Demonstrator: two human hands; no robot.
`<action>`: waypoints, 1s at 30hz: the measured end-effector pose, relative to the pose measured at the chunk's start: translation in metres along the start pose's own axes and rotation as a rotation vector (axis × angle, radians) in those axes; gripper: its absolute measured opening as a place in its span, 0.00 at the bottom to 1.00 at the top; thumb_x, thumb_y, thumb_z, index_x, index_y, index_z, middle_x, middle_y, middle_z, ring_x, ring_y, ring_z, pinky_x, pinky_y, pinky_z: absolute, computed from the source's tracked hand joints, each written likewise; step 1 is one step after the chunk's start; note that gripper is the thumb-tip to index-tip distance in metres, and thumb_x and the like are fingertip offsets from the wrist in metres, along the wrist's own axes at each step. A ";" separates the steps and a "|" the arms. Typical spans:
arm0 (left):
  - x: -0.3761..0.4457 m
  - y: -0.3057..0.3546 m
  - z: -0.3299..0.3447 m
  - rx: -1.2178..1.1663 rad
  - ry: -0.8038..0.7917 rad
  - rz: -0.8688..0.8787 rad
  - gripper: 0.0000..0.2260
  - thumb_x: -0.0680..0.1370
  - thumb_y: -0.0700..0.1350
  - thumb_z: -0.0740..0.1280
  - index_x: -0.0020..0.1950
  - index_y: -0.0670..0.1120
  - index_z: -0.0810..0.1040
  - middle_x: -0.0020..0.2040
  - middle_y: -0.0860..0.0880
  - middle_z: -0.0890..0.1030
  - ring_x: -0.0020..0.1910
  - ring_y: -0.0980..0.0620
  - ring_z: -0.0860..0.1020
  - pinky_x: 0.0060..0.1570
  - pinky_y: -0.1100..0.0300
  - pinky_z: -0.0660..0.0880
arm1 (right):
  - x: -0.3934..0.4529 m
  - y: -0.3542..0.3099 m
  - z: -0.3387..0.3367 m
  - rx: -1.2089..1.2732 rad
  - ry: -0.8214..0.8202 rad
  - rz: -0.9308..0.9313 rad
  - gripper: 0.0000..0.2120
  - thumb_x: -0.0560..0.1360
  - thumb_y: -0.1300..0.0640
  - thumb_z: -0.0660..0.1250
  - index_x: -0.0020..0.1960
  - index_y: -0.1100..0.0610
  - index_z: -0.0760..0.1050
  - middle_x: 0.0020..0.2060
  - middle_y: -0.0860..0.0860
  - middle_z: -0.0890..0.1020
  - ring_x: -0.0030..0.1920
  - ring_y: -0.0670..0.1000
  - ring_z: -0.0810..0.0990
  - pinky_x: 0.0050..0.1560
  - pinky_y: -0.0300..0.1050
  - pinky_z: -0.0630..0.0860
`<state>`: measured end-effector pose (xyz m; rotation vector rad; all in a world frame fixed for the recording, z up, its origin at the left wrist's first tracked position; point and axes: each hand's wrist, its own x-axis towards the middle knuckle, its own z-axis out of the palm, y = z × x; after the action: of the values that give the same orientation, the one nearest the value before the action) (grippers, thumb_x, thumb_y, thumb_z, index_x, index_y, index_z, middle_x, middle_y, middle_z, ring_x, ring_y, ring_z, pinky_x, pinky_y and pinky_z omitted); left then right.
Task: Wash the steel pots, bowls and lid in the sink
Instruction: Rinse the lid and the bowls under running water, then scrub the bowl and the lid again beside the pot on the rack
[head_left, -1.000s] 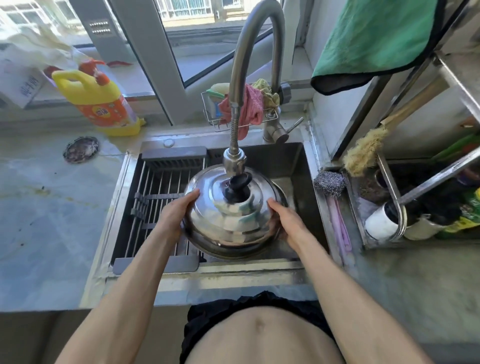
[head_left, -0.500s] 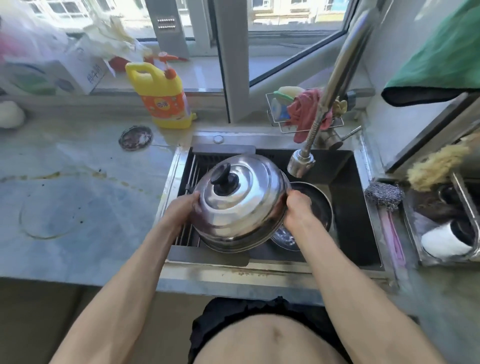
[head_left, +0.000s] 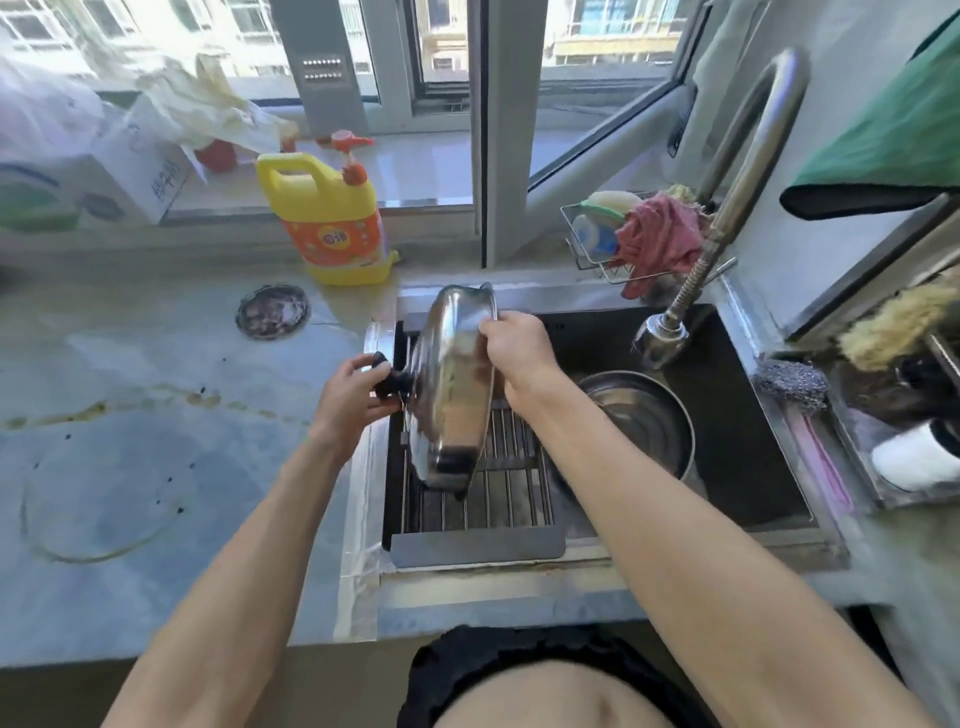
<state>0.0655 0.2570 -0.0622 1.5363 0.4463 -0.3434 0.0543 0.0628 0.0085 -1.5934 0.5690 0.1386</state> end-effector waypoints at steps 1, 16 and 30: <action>0.003 0.001 -0.006 0.010 -0.004 -0.022 0.08 0.84 0.40 0.64 0.63 0.43 0.73 0.53 0.40 0.80 0.44 0.44 0.82 0.45 0.54 0.82 | -0.002 -0.005 0.007 -0.030 -0.031 -0.014 0.12 0.77 0.60 0.62 0.52 0.68 0.78 0.47 0.62 0.83 0.49 0.62 0.82 0.51 0.56 0.79; -0.019 0.013 -0.029 0.606 0.146 0.213 0.15 0.81 0.45 0.68 0.68 0.46 0.77 0.56 0.49 0.81 0.51 0.50 0.79 0.50 0.58 0.72 | -0.015 -0.010 0.014 -0.250 -0.211 -0.152 0.19 0.76 0.44 0.69 0.51 0.61 0.81 0.48 0.57 0.85 0.49 0.57 0.84 0.52 0.54 0.82; -0.118 0.061 0.119 0.766 -0.353 0.720 0.05 0.79 0.44 0.72 0.54 0.50 0.85 0.42 0.57 0.83 0.39 0.60 0.80 0.44 0.64 0.79 | -0.019 0.081 -0.146 -0.381 -0.080 0.056 0.05 0.78 0.58 0.69 0.44 0.57 0.78 0.37 0.56 0.83 0.34 0.50 0.80 0.37 0.43 0.76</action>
<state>-0.0011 0.1314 0.0458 2.1915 -0.5906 -0.2104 -0.0333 -0.0719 -0.0389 -1.9311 0.5467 0.3689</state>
